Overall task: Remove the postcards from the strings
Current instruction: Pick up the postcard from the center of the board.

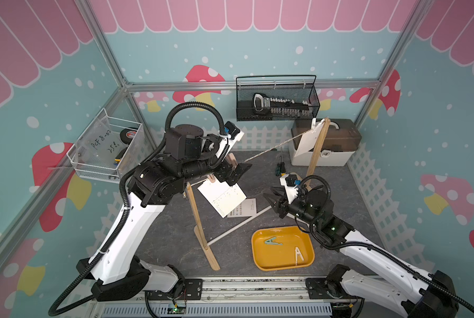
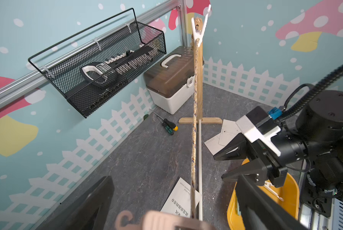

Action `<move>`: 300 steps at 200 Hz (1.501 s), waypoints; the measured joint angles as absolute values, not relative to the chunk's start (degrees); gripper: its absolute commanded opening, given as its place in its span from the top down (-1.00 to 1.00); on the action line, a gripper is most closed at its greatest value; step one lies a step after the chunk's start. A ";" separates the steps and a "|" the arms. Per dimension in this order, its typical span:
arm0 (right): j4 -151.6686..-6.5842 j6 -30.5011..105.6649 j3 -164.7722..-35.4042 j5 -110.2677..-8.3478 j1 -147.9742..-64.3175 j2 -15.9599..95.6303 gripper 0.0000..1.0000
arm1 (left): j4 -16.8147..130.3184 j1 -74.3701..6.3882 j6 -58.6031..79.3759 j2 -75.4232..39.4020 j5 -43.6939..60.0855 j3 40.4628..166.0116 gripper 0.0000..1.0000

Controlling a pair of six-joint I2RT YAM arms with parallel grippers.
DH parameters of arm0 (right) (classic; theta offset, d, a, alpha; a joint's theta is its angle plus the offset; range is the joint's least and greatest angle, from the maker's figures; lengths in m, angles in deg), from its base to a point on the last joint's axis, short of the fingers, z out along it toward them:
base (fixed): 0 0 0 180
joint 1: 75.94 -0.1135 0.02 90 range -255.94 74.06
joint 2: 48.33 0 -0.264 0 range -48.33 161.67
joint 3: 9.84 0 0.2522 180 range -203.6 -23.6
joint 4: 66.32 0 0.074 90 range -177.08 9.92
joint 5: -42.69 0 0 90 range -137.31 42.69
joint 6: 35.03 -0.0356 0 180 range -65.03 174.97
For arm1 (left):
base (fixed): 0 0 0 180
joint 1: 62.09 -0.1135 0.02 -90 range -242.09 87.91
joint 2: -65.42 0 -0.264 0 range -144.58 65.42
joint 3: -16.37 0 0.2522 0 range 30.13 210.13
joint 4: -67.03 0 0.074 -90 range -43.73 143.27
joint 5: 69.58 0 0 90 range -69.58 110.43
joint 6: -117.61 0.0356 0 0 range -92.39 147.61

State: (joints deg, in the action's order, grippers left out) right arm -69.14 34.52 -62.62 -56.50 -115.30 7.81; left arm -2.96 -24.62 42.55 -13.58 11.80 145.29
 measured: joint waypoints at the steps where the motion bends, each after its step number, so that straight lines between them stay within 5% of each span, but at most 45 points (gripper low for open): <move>1: -69.25 34.45 -62.62 -56.46 -115.32 7.83 0.08 | -2.89 -24.62 42.55 -13.52 11.80 145.22 -1.00; 92: -78.06 24.12 -66.82 -59.06 -111.58 23.13 -0.15 | 4.30 -24.03 42.35 -6.26 11.19 141.35 -0.99; 195: -80.26 18.43 -82.12 -66.73 -106.38 47.72 -0.28 | 19.51 -23.70 42.33 12.71 11.21 123.17 -0.99; 300: -81.79 19.37 -85.44 -69.79 -106.36 60.11 -0.16 | 21.17 -23.70 41.82 19.51 15.12 115.12 -1.00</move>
